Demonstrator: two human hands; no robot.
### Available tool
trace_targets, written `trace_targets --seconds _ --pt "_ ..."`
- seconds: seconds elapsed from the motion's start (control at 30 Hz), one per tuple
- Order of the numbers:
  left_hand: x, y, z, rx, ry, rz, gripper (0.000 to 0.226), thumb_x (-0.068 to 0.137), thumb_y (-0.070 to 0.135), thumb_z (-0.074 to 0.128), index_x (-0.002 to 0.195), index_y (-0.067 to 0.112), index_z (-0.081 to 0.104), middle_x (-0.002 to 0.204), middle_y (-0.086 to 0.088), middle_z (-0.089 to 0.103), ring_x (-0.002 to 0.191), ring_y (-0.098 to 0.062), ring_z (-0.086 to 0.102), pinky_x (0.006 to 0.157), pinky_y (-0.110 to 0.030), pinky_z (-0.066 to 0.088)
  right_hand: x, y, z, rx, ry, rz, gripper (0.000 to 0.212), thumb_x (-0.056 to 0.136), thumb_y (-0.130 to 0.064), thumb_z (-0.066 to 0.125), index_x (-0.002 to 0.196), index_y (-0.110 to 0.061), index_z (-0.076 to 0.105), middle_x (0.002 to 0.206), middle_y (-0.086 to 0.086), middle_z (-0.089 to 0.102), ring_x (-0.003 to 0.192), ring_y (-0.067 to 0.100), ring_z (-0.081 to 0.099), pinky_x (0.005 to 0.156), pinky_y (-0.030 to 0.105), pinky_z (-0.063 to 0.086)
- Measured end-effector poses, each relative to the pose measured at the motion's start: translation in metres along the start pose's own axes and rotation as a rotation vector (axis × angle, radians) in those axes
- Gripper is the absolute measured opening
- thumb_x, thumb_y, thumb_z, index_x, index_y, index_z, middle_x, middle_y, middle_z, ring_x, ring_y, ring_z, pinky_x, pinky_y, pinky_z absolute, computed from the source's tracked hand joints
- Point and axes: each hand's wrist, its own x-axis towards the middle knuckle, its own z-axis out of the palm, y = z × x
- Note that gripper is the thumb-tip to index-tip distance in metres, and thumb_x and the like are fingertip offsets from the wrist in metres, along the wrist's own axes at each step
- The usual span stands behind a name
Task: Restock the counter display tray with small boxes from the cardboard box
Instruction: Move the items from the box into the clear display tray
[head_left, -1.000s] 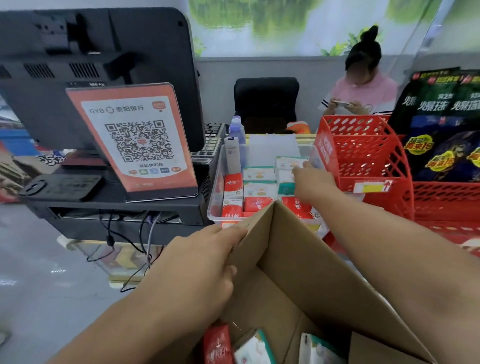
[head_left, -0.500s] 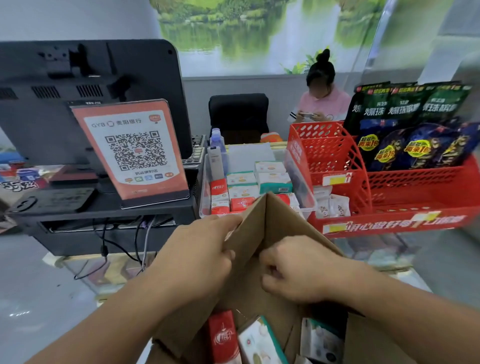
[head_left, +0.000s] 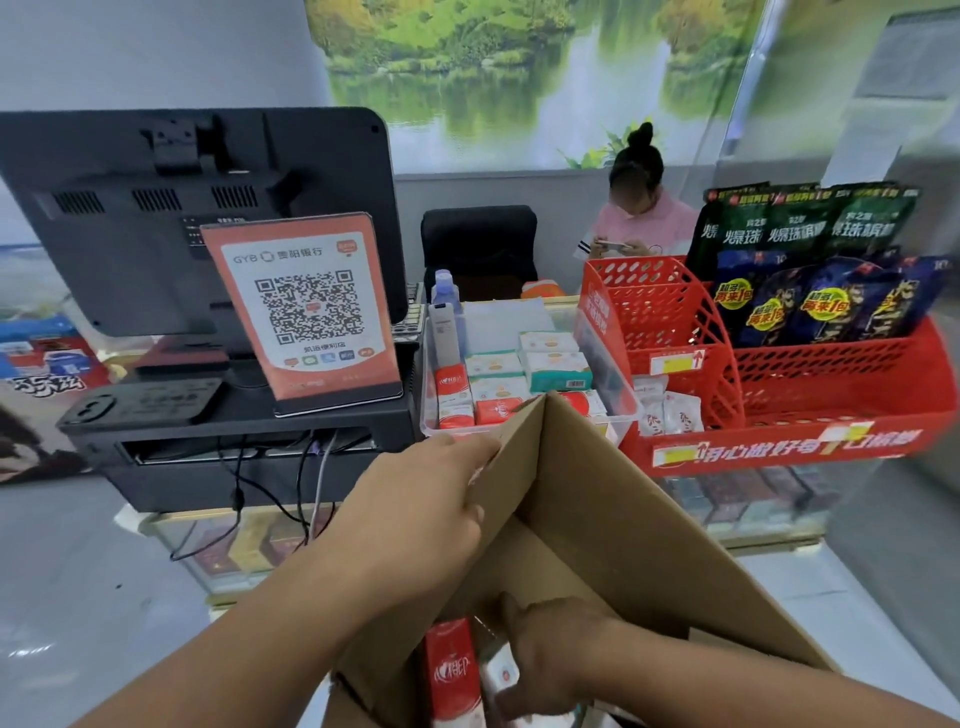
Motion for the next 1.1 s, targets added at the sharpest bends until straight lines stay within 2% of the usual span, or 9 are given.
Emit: trace_targets --seconds 0.2,0.33,0.43,0.57,0.77,0.87,0.93,1.03,1.1 --pt "-0.007 -0.012 -0.006 -0.004 0.012 -0.01 0.059 0.085 0.026 0.054 0.137 0.047 0.038 0.123 0.015 0.056 0.112 -0.015 0.056 0.092 -0.034 0.047 -0.011 0.002 -0.045 -0.019 -0.063 -0.006 0.093 0.087 -0.058 0.059 0.155 -0.013 0.014 0.129 0.015 0.057 0.109 0.035 0.057 0.072 0.034 0.042" --pt "-0.011 -0.025 -0.005 -0.005 -0.006 -0.05 0.052 0.084 0.028 0.052 0.131 0.048 0.04 0.107 0.014 0.056 0.103 -0.018 0.058 0.084 -0.036 0.048 -0.035 0.013 -0.095 0.127 -0.197 -0.129 0.065 0.087 -0.045 0.067 0.143 -0.03 0.037 0.121 0.004 0.06 0.094 0.023 0.058 0.071 0.032 0.045" --pt "-0.016 -0.035 -0.007 -0.018 -0.009 -0.101 0.05 0.083 0.029 0.053 0.126 0.051 0.04 0.101 0.015 0.056 0.098 -0.016 0.059 0.079 -0.034 0.047 -0.056 0.022 -0.136 0.218 -0.199 -0.184 0.063 0.087 -0.038 0.069 0.143 -0.04 0.04 0.116 -0.007 0.063 0.095 0.011 0.065 0.073 0.023 0.046" --pt "-0.024 -0.044 -0.008 -0.014 -0.002 -0.158 0.052 0.084 0.03 0.055 0.129 0.051 0.039 0.113 0.02 0.057 0.102 -0.01 0.059 0.082 -0.031 0.048 -0.078 0.035 -0.191 0.26 -0.095 -0.199 0.062 0.091 -0.032 0.068 0.144 -0.044 0.037 0.1 -0.019 0.059 0.079 -0.005 0.061 0.069 0.01 0.043" --pt "-0.031 -0.044 -0.004 -0.02 0.029 -0.225 0.05 0.084 0.031 0.057 0.127 0.05 0.041 0.108 0.019 0.056 0.098 -0.009 0.058 0.081 -0.032 0.048 -0.06 0.068 -0.246 0.538 0.265 -0.183 0.043 0.089 -0.026 0.072 0.126 -0.027 0.049 0.12 -0.006 0.066 0.095 0.009 0.07 0.076 0.026 0.057" --pt "-0.034 -0.04 0.001 -0.02 0.034 -0.258 0.052 0.083 0.032 0.057 0.129 0.049 0.039 0.105 0.018 0.056 0.098 -0.01 0.057 0.085 -0.034 0.048 -0.021 0.082 -0.252 0.48 0.496 -0.103 0.053 0.088 -0.032 0.074 0.133 -0.03 0.046 0.127 -0.011 0.058 0.103 0.012 0.065 0.072 0.021 0.052" --pt "-0.036 -0.035 0.004 -0.016 0.044 -0.274 0.057 0.083 0.032 0.057 0.132 0.05 0.037 0.111 0.021 0.055 0.102 -0.006 0.054 0.089 -0.031 0.046 0.013 0.093 -0.248 0.419 0.589 -0.074 0.061 0.088 -0.031 0.072 0.14 -0.03 0.04 0.134 -0.004 0.055 0.104 0.017 0.06 0.076 0.025 0.048" --pt "-0.037 -0.029 0.009 -0.008 0.079 -0.3 0.062 0.086 0.034 0.059 0.138 0.053 0.031 0.126 0.027 0.049 0.111 -0.001 0.051 0.096 -0.025 0.043 0.064 0.111 -0.242 0.313 0.622 -0.051 0.067 0.087 -0.031 0.071 0.144 -0.026 0.037 0.136 0.002 0.055 0.098 0.016 0.051 0.08 0.029 0.039" --pt "-0.041 -0.025 0.012 0.003 0.101 -0.332 0.063 0.088 0.037 0.059 0.139 0.056 0.027 0.13 0.029 0.046 0.116 0.0 0.05 0.096 -0.019 0.04 0.095 0.122 -0.241 0.305 0.611 -0.06 0.069 0.085 -0.031 0.071 0.144 -0.024 0.037 0.136 0.005 0.055 0.103 0.02 0.054 0.085 0.033 0.043"
